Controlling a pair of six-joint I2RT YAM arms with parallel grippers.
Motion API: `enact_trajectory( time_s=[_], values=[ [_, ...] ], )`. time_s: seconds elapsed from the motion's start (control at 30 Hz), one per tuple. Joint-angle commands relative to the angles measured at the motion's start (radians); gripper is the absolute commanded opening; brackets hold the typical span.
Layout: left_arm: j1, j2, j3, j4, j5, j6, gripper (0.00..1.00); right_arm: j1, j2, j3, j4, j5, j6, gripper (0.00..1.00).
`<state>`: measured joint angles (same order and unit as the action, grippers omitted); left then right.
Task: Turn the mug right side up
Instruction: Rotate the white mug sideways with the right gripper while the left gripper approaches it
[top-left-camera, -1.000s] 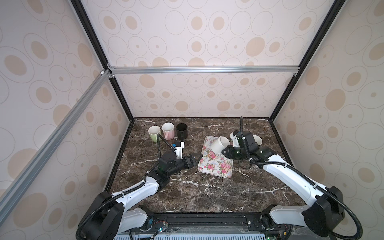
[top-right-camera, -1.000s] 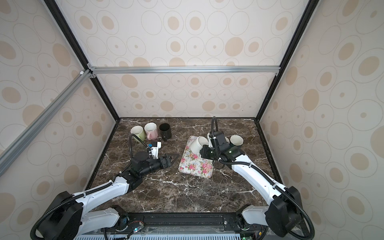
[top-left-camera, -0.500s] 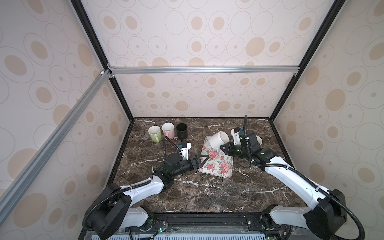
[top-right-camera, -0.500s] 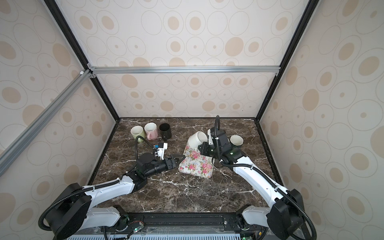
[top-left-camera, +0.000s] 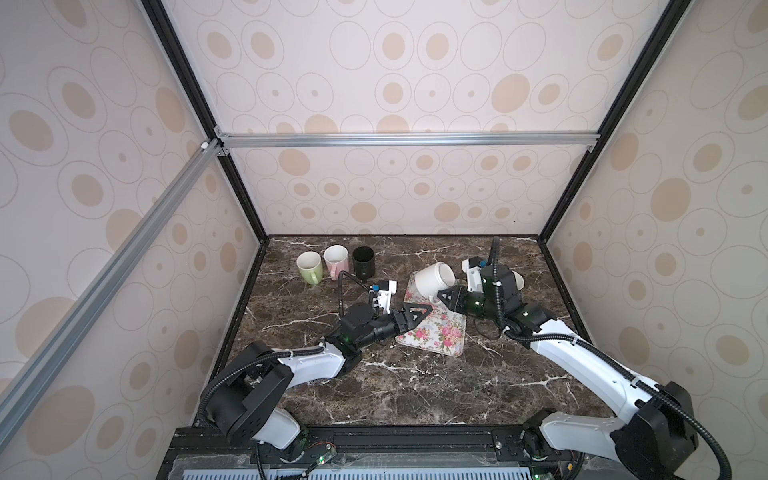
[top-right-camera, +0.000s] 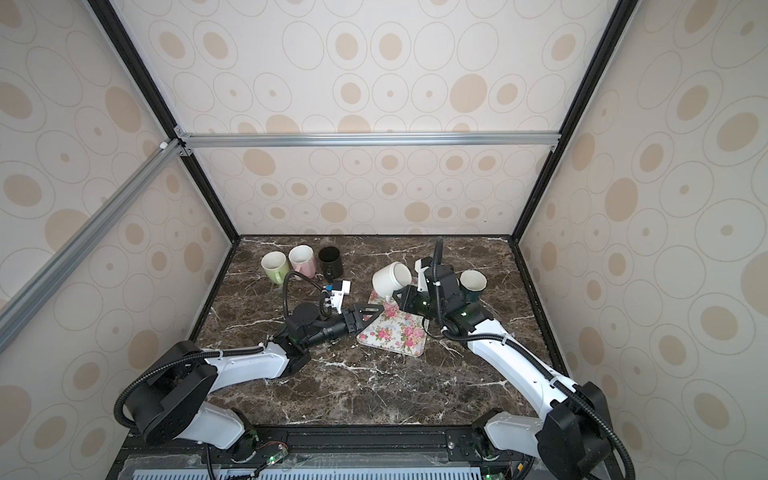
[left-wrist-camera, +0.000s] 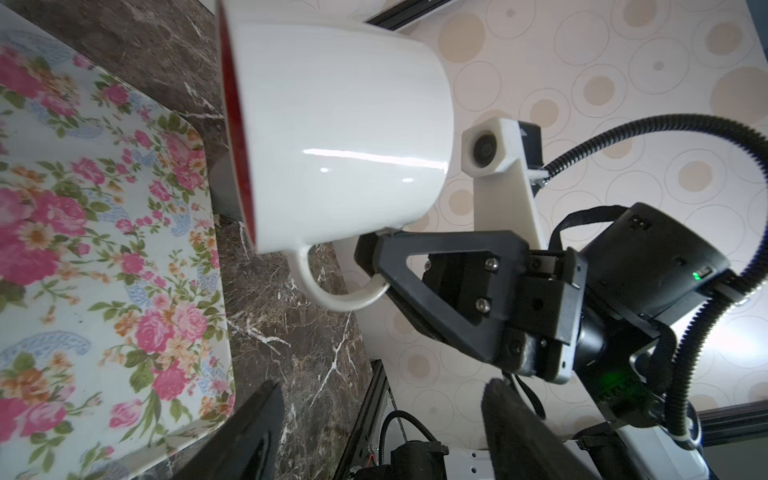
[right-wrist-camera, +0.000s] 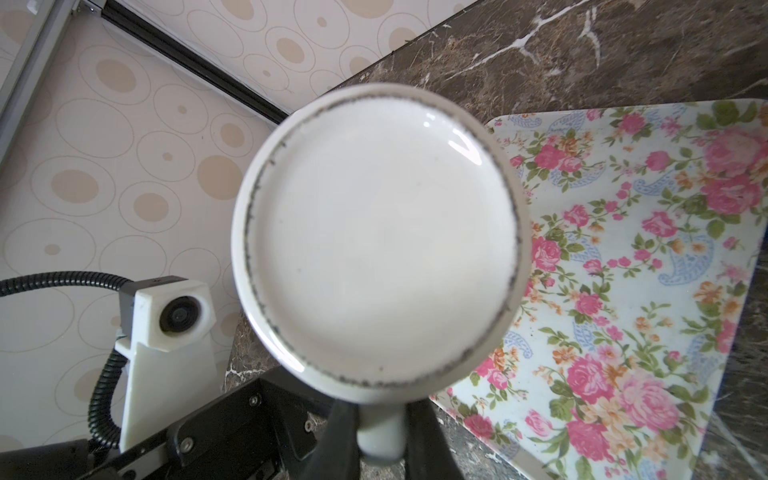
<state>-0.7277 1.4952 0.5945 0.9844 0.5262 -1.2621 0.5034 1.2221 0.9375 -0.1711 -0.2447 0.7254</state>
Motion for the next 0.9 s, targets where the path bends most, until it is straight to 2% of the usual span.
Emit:
enact_trajectory(
  time_s=[0.0,0.23,0.5,0.87],
  values=[
    [-0.012,0.003,0.051,0.069,0.014,-0.025,0.73,-0.004,-0.047,0.006,0.122,-0.022,0.019,0.00],
    [-0.015,0.021,0.067,0.070,0.006,-0.033,0.72,-0.003,-0.073,-0.012,0.143,-0.025,0.044,0.00],
    [-0.016,0.052,0.090,0.101,0.007,-0.055,0.62,-0.004,-0.101,-0.031,0.163,-0.033,0.081,0.00],
    [-0.024,0.083,0.130,0.098,-0.019,-0.057,0.55,-0.004,-0.106,-0.062,0.197,-0.059,0.121,0.00]
  ],
)
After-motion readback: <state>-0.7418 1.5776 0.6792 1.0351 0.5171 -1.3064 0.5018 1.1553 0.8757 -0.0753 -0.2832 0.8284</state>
